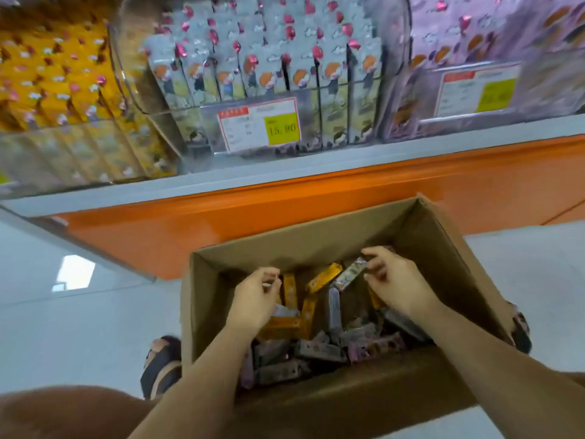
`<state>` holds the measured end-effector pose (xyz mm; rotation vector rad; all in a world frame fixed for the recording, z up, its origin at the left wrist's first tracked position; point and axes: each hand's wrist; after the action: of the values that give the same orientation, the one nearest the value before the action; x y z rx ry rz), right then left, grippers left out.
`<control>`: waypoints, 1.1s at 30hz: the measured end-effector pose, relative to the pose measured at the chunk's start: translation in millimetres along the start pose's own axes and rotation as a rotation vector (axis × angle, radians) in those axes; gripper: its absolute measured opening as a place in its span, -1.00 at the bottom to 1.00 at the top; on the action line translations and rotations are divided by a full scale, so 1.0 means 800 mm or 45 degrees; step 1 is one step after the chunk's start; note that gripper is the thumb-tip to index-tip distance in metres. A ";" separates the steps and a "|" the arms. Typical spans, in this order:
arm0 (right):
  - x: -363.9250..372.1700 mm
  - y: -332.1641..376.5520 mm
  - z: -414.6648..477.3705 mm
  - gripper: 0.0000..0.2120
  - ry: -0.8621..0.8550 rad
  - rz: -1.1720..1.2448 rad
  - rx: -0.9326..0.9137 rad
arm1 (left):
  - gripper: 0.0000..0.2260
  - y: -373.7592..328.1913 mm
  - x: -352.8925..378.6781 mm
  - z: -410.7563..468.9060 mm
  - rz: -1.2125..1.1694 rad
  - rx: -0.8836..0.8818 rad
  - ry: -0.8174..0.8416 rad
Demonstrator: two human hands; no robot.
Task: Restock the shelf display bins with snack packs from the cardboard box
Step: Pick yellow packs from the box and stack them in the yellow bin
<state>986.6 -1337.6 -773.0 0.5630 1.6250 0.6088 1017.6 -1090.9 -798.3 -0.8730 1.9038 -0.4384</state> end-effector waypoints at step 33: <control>0.145 -0.043 0.076 -0.40 0.615 -0.077 0.181 | -0.66 0.052 0.069 0.074 -0.137 -0.544 0.261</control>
<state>1031.0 -1281.6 -888.0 0.4903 2.1456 0.6179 1037.9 -1099.3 -886.5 -1.2530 2.1883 -0.1887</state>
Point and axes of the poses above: each hand's wrist, its own z-axis towards the middle knuckle, its own x-axis out of the palm, y = z × x, and after that the axes turned 11 degrees about -x, right-handed
